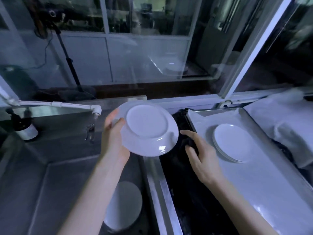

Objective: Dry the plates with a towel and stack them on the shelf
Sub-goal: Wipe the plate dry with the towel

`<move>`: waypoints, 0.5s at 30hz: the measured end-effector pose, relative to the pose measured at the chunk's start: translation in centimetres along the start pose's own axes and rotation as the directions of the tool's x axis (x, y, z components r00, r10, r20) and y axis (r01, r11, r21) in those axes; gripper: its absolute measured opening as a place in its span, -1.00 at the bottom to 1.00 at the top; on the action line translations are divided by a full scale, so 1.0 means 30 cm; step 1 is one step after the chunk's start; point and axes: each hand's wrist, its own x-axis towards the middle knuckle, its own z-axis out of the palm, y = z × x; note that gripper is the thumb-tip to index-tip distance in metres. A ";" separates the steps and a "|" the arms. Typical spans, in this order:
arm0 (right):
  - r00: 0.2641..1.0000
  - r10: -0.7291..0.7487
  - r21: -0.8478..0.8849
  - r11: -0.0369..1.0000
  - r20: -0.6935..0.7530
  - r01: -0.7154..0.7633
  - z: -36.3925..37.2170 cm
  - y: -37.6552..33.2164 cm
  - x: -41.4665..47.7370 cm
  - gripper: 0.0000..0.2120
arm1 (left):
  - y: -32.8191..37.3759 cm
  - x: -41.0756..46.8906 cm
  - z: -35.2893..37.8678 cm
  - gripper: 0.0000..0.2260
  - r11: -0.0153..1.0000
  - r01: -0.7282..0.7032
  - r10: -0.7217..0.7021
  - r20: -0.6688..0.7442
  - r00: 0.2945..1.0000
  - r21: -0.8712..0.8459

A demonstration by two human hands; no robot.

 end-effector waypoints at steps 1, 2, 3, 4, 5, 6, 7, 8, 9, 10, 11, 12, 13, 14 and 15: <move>0.999 -0.041 -0.092 0.995 0.018 0.043 -0.020 0.015 -0.008 -0.63 | -0.010 -0.003 0.029 -0.71 1.000 0.026 -0.026 -0.001 1.000 -0.007; 0.996 -0.088 -0.187 0.978 0.023 0.091 -0.037 0.033 -0.014 -0.60 | -0.021 -0.006 0.057 -0.72 0.999 0.051 -0.051 -0.006 0.999 -0.014; 0.990 -0.140 -0.282 0.950 0.006 0.135 -0.051 0.052 -0.016 -0.57 | -0.034 -0.009 0.083 -0.72 0.997 0.073 -0.073 -0.007 0.997 -0.021; 0.983 -0.183 -0.369 0.916 -0.033 0.158 -0.063 0.070 -0.016 -0.56 | -0.047 -0.011 0.110 -0.72 0.996 0.090 -0.090 -0.001 0.996 -0.024; 0.972 -0.221 -0.435 0.886 -0.084 0.163 -0.077 0.088 -0.013 -0.58 | -0.060 -0.016 0.137 -0.72 0.994 0.107 -0.107 0.010 0.994 -0.024; 0.954 -0.263 -0.483 0.860 -0.141 0.166 -0.091 0.108 -0.009 -0.63 | -0.072 -0.023 0.165 -0.72 0.992 0.128 -0.128 0.017 0.992 -0.018; 0.932 -0.306 -0.518 0.839 -0.195 0.167 -0.107 0.130 -0.007 -0.69 | -0.086 -0.033 0.196 -0.71 0.988 0.155 -0.155 0.017 0.988 -0.008; 0.909 -0.338 -0.542 0.825 -0.243 0.162 -0.125 0.152 -0.007 -0.75 | -0.100 -0.043 0.226 -0.71 0.984 0.180 -0.180 0.017 0.984 -0.001; 0.892 -0.355 -0.549 0.821 -0.280 0.155 -0.144 0.172 -0.009 -0.78 | -0.115 -0.053 0.255 -0.71 0.979 0.203 -0.202 0.022 0.979 -0.003; 0.880 -0.365 -0.542 0.826 -0.304 0.156 -0.164 0.191 -0.011 -0.79 | -0.127 -0.064 0.284 -0.71 0.973 0.230 -0.230 0.028 0.973 -0.016; 0.872 -0.373 -0.527 0.834 -0.318 0.165 -0.186 0.208 -0.012 -0.79 | -0.136 -0.075 0.311 -0.71 0.964 0.266 -0.265 0.034 0.964 -0.030; 0.865 -0.377 -0.513 0.841 -0.331 0.171 -0.208 0.222 -0.010 -0.80 | -0.146 -0.085 0.337 -0.72 0.952 0.302 -0.300 0.050 0.953 -0.039; 0.860 -0.372 -0.501 0.850 -0.350 0.164 -0.232 0.235 -0.006 -0.80 | -0.156 -0.093 0.363 -0.73 0.941 0.336 -0.332 0.083 0.940 -0.042; 0.857 -0.354 -0.488 0.861 -0.376 0.141 -0.256 0.246 0.002 -0.81 | -0.169 -0.100 0.389 -0.75 0.928 0.370 -0.362 0.123 0.924 -0.047; 0.854 -0.323 -0.469 0.876 -0.408 0.108 -0.282 0.256 0.013 -0.83 | -0.182 -0.105 0.415 -0.80 0.910 0.411 -0.398 0.166 0.902 -0.051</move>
